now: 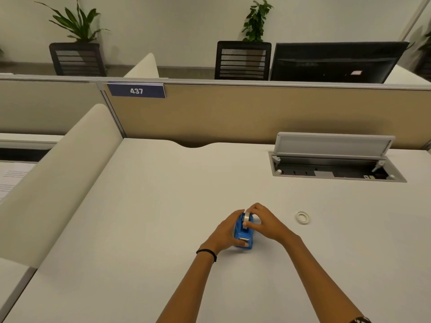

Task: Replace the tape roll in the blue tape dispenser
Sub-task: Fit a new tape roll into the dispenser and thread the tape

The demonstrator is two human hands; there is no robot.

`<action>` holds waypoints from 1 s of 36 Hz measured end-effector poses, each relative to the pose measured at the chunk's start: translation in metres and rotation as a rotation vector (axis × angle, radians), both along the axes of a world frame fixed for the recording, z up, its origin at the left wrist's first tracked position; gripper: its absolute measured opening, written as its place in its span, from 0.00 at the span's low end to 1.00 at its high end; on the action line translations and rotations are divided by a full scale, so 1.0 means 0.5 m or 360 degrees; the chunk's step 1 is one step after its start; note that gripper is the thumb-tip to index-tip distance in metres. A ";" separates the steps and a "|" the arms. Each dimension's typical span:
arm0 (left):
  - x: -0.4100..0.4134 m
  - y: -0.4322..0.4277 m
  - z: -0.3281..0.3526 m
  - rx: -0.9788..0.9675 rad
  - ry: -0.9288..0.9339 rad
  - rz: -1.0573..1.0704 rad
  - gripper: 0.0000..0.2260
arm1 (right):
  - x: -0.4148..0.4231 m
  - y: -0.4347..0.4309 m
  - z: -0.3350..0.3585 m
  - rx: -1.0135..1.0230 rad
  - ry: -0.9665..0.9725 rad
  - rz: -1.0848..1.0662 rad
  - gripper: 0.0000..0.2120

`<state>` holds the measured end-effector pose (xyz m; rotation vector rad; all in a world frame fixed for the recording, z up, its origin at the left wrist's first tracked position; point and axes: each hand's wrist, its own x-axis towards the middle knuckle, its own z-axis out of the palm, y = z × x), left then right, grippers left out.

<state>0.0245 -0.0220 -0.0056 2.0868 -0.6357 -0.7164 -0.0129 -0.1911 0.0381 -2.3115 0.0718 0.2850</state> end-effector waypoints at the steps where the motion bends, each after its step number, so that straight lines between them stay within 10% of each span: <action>1: 0.000 0.000 0.000 -0.0009 -0.0003 0.0000 0.41 | 0.001 0.000 0.002 -0.0034 0.0008 0.0018 0.15; 36: -0.009 -0.006 0.000 -0.0045 -0.0010 0.0047 0.40 | -0.015 0.035 -0.010 -0.0624 -0.0262 0.0024 0.19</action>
